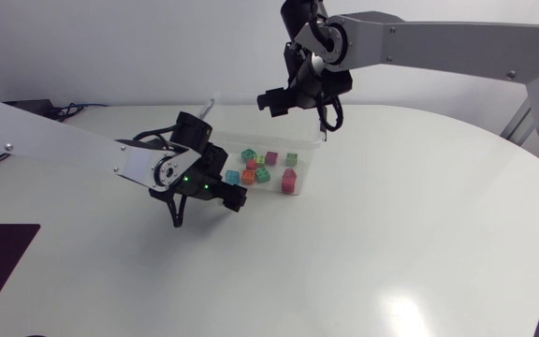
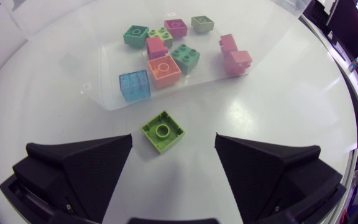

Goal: Place the duplo bricks in the container

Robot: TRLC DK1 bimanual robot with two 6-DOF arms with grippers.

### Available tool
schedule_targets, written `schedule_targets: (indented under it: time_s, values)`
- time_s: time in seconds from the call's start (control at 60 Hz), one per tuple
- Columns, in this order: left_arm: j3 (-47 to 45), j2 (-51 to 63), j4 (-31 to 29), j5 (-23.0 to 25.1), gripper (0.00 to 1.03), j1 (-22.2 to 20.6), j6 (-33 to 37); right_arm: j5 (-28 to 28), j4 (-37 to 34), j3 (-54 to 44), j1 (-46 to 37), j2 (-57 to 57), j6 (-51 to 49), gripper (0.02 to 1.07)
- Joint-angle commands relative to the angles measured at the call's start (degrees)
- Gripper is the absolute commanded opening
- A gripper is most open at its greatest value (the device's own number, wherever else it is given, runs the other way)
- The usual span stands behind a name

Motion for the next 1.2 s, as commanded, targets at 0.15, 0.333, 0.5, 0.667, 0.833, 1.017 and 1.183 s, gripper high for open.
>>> schedule_targets:
  time_s: [0.15, 0.333, 0.5, 0.667, 0.833, 1.017, 1.183]
  values:
    - [5.0, 5.0, -2.2, -4.2, 0.91, -1.9, -5.9, 0.1, 1.1, -6.4, 0.4, -7.1, -0.3, 0.87]
    - [6.0, 7.2, -3.7, -6.8, 0.82, -2.7, -8.1, 0.2, 2.8, -11.8, 0.5, -11.6, -0.5, 0.87]
    - [6.5, 8.4, -4.6, -7.5, 0.72, -2.5, -8.9, 0.2, 3.6, -15.1, 0.5, -13.9, -0.7, 0.87]
    - [6.4, 8.5, -4.2, -7.5, 0.54, -2.0, -9.1, 0.2, 4.4, -18.6, 0.6, -16.3, -0.9, 0.86]
    - [5.8, 8.0, -2.8, -7.5, 0.22, -1.5, -9.3, 0.5, 5.1, -21.7, 0.6, -18.9, -1.0, 0.86]
    - [2.6, 3.3, -2.2, -7.5, 0.2, -2.0, -9.0, 0.8, 5.8, -24.3, 0.8, -21.1, -1.1, 0.86]
    - [-1.6, -4.4, -2.0, -7.6, 0.2, -2.0, -7.9, 0.8, 6.2, -25.4, 1.2, -21.8, -1.1, 0.86]
